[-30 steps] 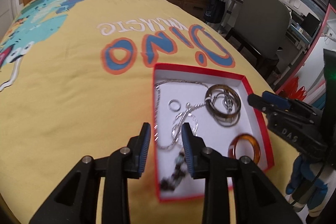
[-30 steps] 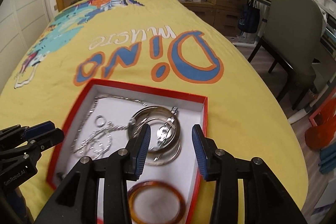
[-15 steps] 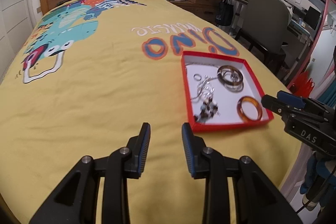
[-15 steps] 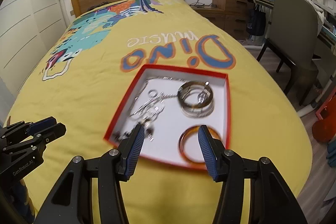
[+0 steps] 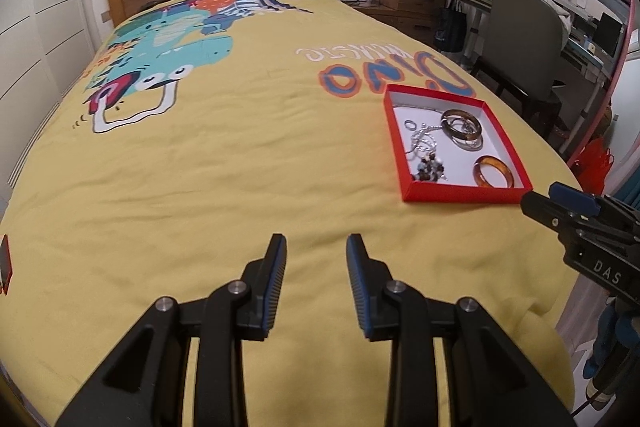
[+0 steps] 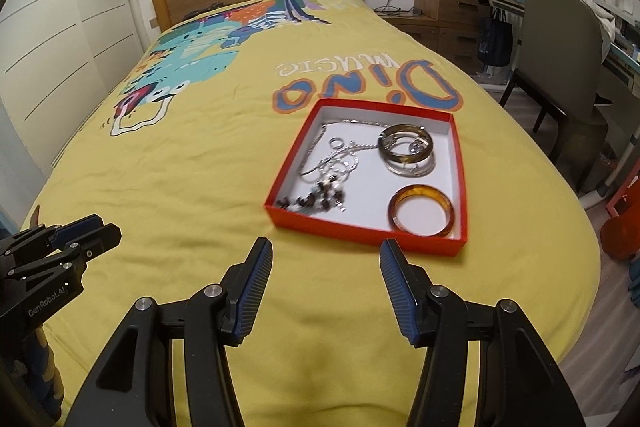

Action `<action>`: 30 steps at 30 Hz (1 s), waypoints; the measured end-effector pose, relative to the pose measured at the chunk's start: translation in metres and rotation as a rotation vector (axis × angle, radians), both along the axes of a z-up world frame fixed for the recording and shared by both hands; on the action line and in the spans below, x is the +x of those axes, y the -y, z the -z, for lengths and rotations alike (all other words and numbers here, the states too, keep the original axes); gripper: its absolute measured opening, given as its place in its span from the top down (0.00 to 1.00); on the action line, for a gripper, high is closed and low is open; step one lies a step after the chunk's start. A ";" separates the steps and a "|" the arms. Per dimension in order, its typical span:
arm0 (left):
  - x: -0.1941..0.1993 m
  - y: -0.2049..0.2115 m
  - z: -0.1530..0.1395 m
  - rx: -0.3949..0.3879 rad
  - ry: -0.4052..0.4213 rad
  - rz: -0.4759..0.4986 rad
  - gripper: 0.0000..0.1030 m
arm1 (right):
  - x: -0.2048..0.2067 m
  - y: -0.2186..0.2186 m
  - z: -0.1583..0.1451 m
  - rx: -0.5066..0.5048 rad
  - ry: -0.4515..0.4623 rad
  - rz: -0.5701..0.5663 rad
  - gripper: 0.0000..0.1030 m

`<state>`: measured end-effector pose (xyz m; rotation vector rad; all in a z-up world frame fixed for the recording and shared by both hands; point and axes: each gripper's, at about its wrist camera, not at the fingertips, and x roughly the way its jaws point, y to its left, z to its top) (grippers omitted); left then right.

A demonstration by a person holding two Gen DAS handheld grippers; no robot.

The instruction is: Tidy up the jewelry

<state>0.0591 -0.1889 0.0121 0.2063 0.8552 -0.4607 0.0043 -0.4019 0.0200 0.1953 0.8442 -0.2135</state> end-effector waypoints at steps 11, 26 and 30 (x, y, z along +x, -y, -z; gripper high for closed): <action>-0.016 -0.052 0.003 0.021 0.029 -0.112 0.71 | -0.015 -0.045 -0.005 -0.014 0.028 -0.051 0.30; -0.025 -0.066 0.005 0.043 0.045 -0.157 0.71 | -0.040 -0.078 -0.009 -0.088 0.016 0.028 0.14; -0.027 -0.063 0.009 0.049 0.036 -0.151 0.71 | -0.049 -0.073 -0.013 -0.092 0.025 0.082 0.14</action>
